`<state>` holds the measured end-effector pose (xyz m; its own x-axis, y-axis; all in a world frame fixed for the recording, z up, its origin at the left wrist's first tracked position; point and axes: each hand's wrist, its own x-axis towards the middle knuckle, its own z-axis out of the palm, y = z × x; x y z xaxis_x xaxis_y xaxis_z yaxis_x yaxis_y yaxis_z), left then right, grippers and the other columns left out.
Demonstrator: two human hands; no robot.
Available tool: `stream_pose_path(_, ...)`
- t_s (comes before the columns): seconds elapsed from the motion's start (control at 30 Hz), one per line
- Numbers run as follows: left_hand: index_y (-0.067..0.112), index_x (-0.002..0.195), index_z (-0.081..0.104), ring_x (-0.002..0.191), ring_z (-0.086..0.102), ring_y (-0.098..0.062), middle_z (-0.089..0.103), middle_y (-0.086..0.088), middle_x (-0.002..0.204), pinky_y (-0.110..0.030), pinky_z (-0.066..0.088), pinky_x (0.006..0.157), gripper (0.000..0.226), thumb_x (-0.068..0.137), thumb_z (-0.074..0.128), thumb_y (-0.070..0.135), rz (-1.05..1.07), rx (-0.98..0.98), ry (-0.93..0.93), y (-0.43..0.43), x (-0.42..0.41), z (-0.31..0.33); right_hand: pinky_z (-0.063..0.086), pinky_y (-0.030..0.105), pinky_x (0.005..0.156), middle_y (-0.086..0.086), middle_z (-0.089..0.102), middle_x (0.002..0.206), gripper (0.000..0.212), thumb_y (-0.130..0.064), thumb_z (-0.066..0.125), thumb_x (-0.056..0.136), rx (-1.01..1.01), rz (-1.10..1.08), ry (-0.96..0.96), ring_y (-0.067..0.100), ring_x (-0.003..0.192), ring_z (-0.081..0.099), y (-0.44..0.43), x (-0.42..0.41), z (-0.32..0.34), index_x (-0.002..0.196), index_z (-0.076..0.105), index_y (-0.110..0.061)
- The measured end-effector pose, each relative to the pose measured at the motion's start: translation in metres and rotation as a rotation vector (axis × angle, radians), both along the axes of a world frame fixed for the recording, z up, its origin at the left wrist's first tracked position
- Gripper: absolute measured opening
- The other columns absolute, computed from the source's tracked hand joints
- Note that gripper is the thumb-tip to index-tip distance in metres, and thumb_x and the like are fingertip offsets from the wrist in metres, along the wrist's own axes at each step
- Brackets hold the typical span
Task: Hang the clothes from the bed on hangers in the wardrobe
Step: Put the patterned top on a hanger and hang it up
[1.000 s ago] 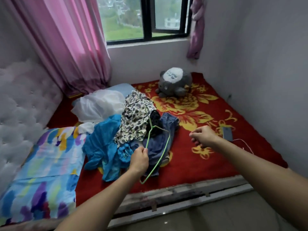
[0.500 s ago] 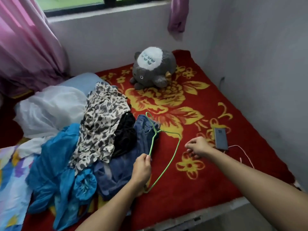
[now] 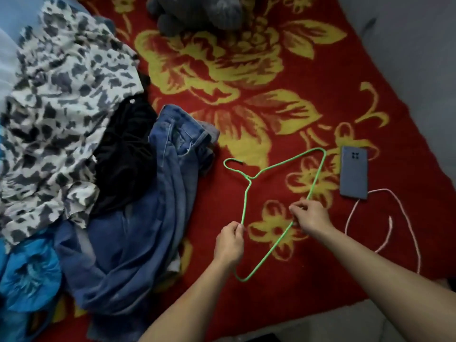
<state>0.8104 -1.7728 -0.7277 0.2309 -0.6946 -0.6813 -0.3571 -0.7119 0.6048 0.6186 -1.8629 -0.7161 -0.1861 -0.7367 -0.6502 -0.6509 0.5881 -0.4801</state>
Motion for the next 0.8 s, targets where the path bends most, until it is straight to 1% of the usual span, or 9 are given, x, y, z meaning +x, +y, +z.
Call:
stream_pose_path(0.07, 0.022, 0.085, 0.063, 0.086, 0.065, -0.035, 0.069, -0.011, 0.082, -0.039, 0.053, 0.073, 0.024, 0.091, 0.045, 0.036, -0.07, 0.083, 0.009, 0.016, -0.002, -0.031, 0.057, 0.046, 0.064, 0.006, 0.068, 0.065, 0.019, -0.023, 0.067, 0.086, 0.037, -0.007, 0.019, 0.031, 0.066, 0.07, 0.012, -0.007, -0.034, 0.067, 0.063, -0.026)
stream_pose_path(0.17, 0.023, 0.1, 0.064, 0.1, 0.062, -0.028, 0.069, -0.004, 0.099, -0.039, 0.05, 0.086, 0.021, 0.092, 0.046, 0.027, -0.189, 0.116, -0.064, 0.031, -0.005, -0.045, 0.058, 0.05, 0.07, 0.001, 0.069, 0.07, 0.009, -0.034, 0.066, 0.076, 0.041, 0.003, 0.03, 0.03, 0.072, 0.071, 0.026, -0.012, -0.06, 0.07, 0.063, -0.027)
stream_pose_path(0.27, 0.021, 0.118, 0.057, 0.111, 0.056, -0.024, 0.058, -0.003, 0.116, -0.035, 0.043, 0.095, 0.027, 0.093, 0.048, 0.026, -0.231, 0.067, -0.178, 0.035, 0.002, -0.029, 0.055, 0.041, 0.077, 0.002, 0.069, 0.071, 0.005, -0.026, 0.067, 0.082, 0.034, 0.029, 0.056, 0.031, 0.081, 0.069, 0.026, -0.001, -0.051, 0.079, 0.063, -0.025)
stream_pose_path(0.33, 0.022, 0.122, 0.054, 0.112, 0.055, -0.021, 0.056, 0.0, 0.118, -0.034, 0.042, 0.096, 0.03, 0.093, 0.049, 0.027, -0.212, 0.047, -0.232, 0.034, 0.021, -0.012, 0.055, 0.039, 0.079, 0.001, 0.069, 0.074, 0.004, -0.021, 0.067, 0.084, 0.001, 0.057, 0.048, 0.03, 0.081, 0.069, 0.018, 0.018, -0.033, 0.088, 0.066, -0.023)
stream_pose_path(0.43, 0.022, 0.117, 0.058, 0.106, 0.057, -0.019, 0.058, 0.001, 0.112, -0.033, 0.044, 0.092, 0.026, 0.092, 0.051, 0.026, -0.124, -0.021, -0.305, 0.027, 0.072, 0.021, 0.055, 0.04, 0.074, -0.004, 0.067, 0.068, 0.004, -0.022, 0.067, 0.085, -0.065, 0.15, 0.004, 0.026, 0.073, 0.068, -0.002, 0.066, 0.006, 0.087, 0.064, -0.025)
stream_pose_path(0.57, 0.019, 0.112, 0.06, 0.099, 0.059, -0.022, 0.057, -0.001, 0.109, -0.036, 0.047, 0.083, 0.022, 0.091, 0.054, 0.024, -0.006, -0.088, -0.434, 0.018, 0.167, 0.064, 0.049, 0.033, 0.073, -0.008, 0.063, 0.073, 0.013, -0.03, 0.067, 0.085, -0.133, 0.353, -0.04, 0.024, 0.081, 0.066, -0.024, 0.155, 0.059, 0.098, 0.066, -0.028)
stream_pose_path(0.63, 0.018, 0.112, 0.06, 0.099, 0.058, -0.024, 0.055, -0.003, 0.111, -0.036, 0.048, 0.083, 0.024, 0.09, 0.056, 0.024, 0.048, -0.104, -0.511, 0.019, 0.218, 0.078, 0.049, 0.032, 0.073, -0.006, 0.066, 0.08, 0.019, -0.033, 0.065, 0.086, -0.151, 0.455, -0.066, 0.021, 0.084, 0.066, -0.028, 0.202, 0.076, 0.105, 0.066, -0.029)
stream_pose_path(0.7, 0.016, 0.112, 0.061, 0.103, 0.057, -0.027, 0.054, -0.005, 0.113, -0.037, 0.047, 0.084, 0.026, 0.087, 0.059, 0.022, 0.081, -0.113, -0.603, 0.022, 0.269, 0.081, 0.049, 0.032, 0.077, -0.004, 0.07, 0.096, 0.021, -0.033, 0.062, 0.088, -0.174, 0.563, -0.071, 0.02, 0.093, 0.065, -0.026, 0.246, 0.085, 0.109, 0.065, -0.029)
stream_pose_path(0.8, 0.017, 0.118, 0.057, 0.112, 0.048, -0.028, 0.049, -0.008, 0.116, -0.039, 0.044, 0.088, 0.036, 0.083, 0.063, 0.024, 0.011, -0.095, -0.771, 0.031, 0.341, 0.071, 0.048, 0.034, 0.082, -0.006, 0.068, 0.105, 0.026, -0.032, 0.058, 0.091, -0.258, 0.747, -0.022, 0.021, 0.101, 0.063, -0.019, 0.31, 0.088, 0.117, 0.062, -0.029)
